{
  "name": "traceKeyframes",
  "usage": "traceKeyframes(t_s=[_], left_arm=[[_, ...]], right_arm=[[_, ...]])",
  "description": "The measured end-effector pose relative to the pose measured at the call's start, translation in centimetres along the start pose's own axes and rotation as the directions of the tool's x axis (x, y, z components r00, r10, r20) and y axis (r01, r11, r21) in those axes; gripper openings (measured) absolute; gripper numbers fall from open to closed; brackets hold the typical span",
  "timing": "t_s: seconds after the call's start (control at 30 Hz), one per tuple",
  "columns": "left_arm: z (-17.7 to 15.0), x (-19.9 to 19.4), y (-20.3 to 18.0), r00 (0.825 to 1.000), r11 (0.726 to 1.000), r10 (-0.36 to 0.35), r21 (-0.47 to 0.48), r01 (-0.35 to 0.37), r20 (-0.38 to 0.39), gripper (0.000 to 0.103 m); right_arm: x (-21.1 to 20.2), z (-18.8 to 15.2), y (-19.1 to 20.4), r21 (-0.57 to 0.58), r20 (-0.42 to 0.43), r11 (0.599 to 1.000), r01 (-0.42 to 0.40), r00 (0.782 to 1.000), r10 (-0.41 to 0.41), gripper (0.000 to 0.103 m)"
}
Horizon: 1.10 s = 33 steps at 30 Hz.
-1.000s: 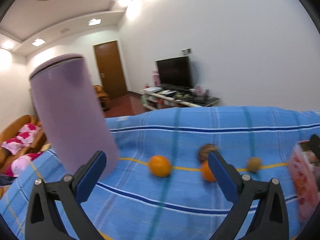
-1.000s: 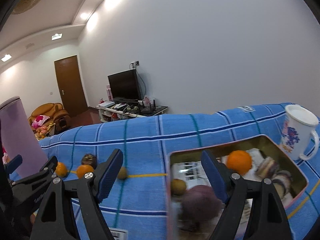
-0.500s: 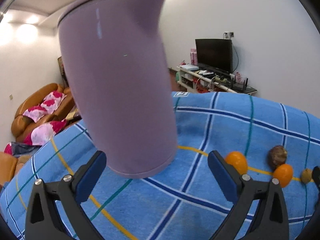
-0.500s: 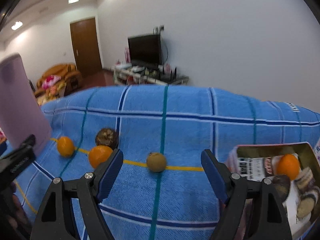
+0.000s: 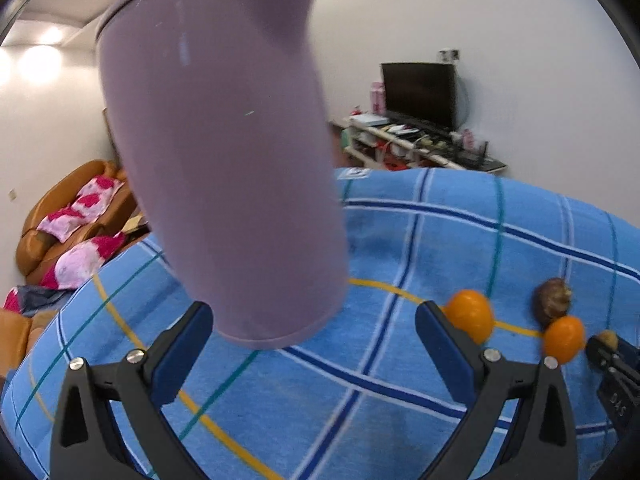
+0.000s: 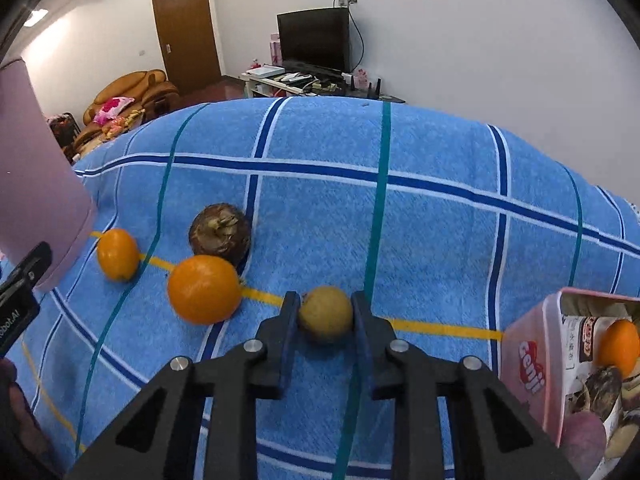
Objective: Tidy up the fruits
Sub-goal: 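Grasp another small brown fruit with the right tool while the left tool approaches an orange, then close the left tool on the large orange beside the brown fruit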
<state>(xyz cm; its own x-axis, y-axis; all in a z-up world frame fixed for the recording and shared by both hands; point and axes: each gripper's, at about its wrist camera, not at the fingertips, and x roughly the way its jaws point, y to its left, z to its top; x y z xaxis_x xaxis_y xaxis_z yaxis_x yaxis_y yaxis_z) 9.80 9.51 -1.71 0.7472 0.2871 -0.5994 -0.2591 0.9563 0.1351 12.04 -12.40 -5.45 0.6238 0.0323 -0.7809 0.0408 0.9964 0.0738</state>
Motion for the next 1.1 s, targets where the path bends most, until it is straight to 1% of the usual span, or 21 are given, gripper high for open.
traceKeyframes(t_s=[0.07,0.1,0.13,0.2,0.3,0.37,0.43,0.53,0.57,0.6,0.67,0.7,0.73,0.77,0.8,0.83,0.87,0.9,0.93,0.97,1.1], left_arm=[[0.0,-0.6,-0.6,0.999,0.999,-0.04,0.021,0.039,0.018,0.103],[0.0,-0.9,-0.8,0.998,0.997,-0.066,0.029,0.065,0.023,0.103],[0.0,-1.3,-1.2,0.994,0.993,-0.11,0.038,0.109,0.027,0.103],[0.0,-1.9,-1.7,0.985,0.985,-0.17,0.047,0.168,0.034,0.103],[-0.2,-2.8,-3.3,0.967,0.964,-0.252,0.092,0.248,0.039,0.103],[-0.6,-3.2,-4.6,0.956,0.95,-0.291,0.13,0.285,0.027,0.103],[-0.6,-3.4,-5.9,0.948,0.938,-0.319,0.143,0.317,-0.009,0.103],[-0.4,-3.2,-8.5,0.916,0.909,-0.39,0.123,0.399,-0.094,0.103],[-0.4,-3.2,-9.2,0.912,0.905,-0.394,0.128,0.407,-0.109,0.101],[-0.6,-3.3,-10.0,0.916,0.906,-0.386,0.142,0.399,-0.113,0.099],[-0.5,-3.0,-12.0,0.933,0.915,-0.344,0.187,0.359,-0.107,0.099],[-0.6,-2.8,-12.5,0.937,0.919,-0.33,0.19,0.347,-0.113,0.098],[-0.6,-2.3,-13.0,0.936,0.921,-0.327,0.179,0.347,-0.129,0.097],[-0.7,-1.9,-13.3,0.934,0.922,-0.327,0.169,0.349,-0.145,0.092],[-0.8,-1.3,-13.7,0.932,0.924,-0.32,0.162,0.347,-0.173,0.082],[-0.9,-0.6,-13.9,0.928,0.925,-0.308,0.163,0.344,-0.209,0.076],[-0.9,-0.1,-14.0,0.919,0.923,-0.315,0.151,0.355,-0.238,0.064],[-1.0,0.3,-13.9,0.907,0.919,-0.332,0.129,0.373,-0.258,0.058],[-0.9,0.4,-13.4,0.902,0.917,-0.352,0.1,0.385,-0.25,0.055],[-0.8,0.5,-13.3,0.899,0.916,-0.361,0.088,0.392,-0.247,0.043],[-0.7,0.2,-12.2,0.9,0.916,-0.375,0.058,0.396,-0.222,0.04]], right_arm=[[-0.6,-0.4,-0.8,0.03,0.022,0.999,-0.021,1.0,0.021,0.027],[-1.6,-0.7,-1.4,0.056,0.075,0.998,-0.038,0.997,0.033,0.027],[-2.7,-0.9,-1.7,0.067,0.122,0.997,-0.048,0.992,0.04,0.027],[-4.5,-1.8,-2.1,0.077,0.216,0.996,-0.042,0.976,0.025,0.027],[-6.1,-2.6,-2.0,0.076,0.297,0.997,-0.029,0.955,0.005,0.028],[-6.8,-3.1,-2.1,0.08,0.327,0.997,-0.017,0.945,-0.01,0.028],[-7.1,-3.1,-2.3,0.098,0.337,0.995,-0.014,0.941,-0.02,0.028],[-6.9,-3.1,-3.3,0.138,0.325,0.99,-0.03,0.945,-0.017,0.028],[-6.7,-3.0,-3.7,0.151,0.316,0.988,-0.039,0.949,-0.011,0.028],[-6.9,-3.0,-3.9,0.163,0.31,0.986,-0.035,0.951,-0.017,0.028],[-7.2,-3.1,-4.1,0.184,0.304,0.982,-0.051,0.952,-0.007,0.028],[-7.2,-3.1,-4.3,0.189,0.302,0.981,-0.053,0.953,-0.006,0.028],[-7.2,-3.1,-4.4,0.192,0.302,0.98,-0.054,0.953,-0.007,0.028],[-7.2,-3.1,-4.4,0.192,0.302,0.98,-0.053,0.953,-0.008,0.028],[-7.2,-3.0,-4.3,0.189,0.303,0.981,-0.05,0.953,-0.01,0.028],[-7.2,-3.0,-4.3,0.185,0.303,0.981,-0.049,0.953,-0.009,0.028],[-7.2,-3.0,-4.2,0.18,0.302,0.982,-0.048,0.953,-0.008,0.028],[-7.2,-3.0,-4.1,0.175,0.301,0.983,-0.048,0.953,-0.007,0.028],[-7.3,-2.9,-4.1,0.169,0.301,0.984,-0.046,0.953,-0.007,0.028],[-7.3,-2.9,-4.0,0.163,0.303,0.986,-0.044,0.953,-0.007,0.028],[-7.6,-2.9,-3.6,0.137,0.313,0.99,-0.036,0.95,-0.008,0.028]])
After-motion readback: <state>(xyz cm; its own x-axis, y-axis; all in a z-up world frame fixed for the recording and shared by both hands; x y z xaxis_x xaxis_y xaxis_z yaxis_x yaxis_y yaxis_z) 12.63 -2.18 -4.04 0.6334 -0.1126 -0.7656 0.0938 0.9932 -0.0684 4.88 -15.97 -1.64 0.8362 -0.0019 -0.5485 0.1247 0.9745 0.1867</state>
